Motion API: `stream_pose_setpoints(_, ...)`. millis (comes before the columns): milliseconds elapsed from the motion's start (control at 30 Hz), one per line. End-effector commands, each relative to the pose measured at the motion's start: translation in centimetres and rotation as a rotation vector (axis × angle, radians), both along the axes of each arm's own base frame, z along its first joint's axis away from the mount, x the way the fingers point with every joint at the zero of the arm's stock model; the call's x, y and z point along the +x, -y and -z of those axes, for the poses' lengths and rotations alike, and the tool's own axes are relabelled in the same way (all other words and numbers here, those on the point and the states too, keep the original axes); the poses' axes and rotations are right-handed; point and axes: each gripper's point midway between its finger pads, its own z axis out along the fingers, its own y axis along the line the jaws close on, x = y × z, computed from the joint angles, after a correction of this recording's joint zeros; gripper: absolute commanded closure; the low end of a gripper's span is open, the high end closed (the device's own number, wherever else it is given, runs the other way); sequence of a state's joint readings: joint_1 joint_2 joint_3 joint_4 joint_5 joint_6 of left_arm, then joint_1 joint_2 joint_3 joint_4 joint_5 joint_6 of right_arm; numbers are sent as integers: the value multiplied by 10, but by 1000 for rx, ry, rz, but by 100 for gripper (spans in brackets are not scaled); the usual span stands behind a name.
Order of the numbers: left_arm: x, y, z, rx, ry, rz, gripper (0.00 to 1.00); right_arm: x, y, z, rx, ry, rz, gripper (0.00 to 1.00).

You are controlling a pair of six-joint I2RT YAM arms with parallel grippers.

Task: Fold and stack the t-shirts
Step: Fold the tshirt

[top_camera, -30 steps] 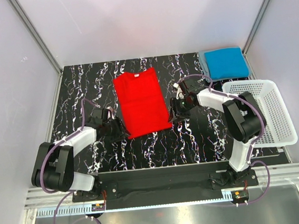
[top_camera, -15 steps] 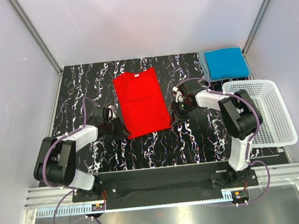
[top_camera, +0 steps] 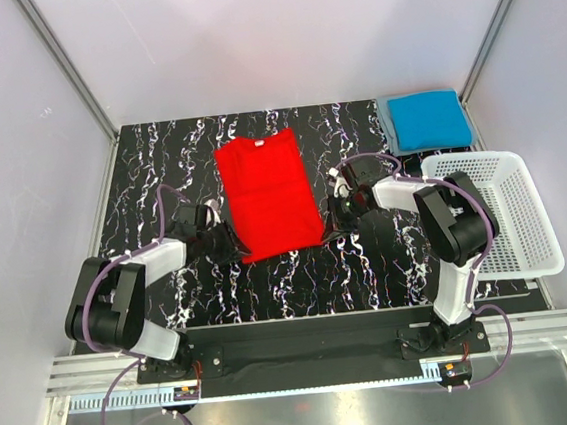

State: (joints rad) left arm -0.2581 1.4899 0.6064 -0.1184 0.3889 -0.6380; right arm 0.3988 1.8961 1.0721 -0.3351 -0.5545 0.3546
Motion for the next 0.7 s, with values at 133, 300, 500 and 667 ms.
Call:
stream_pose_setpoints(133, -38, -31, 34, 179, -123, -12, 57, -10, 13, 14, -67, -3, 18, 100)
stream_pose_setpoints(300, -42, -30, 26, 175, -100, -16, 57, -14, 12, 8, -40, -10, 59, 100)
stream_pose_setpoints(500, -56, -33, 28, 212, -105, -24, 58, -25, 15, 15, -32, -28, 96, 100)
stream_pose_setpoints(667, -61, -28, 31, 192, -108, -20, 57, -29, 13, 15, -8, -34, 122, 100)
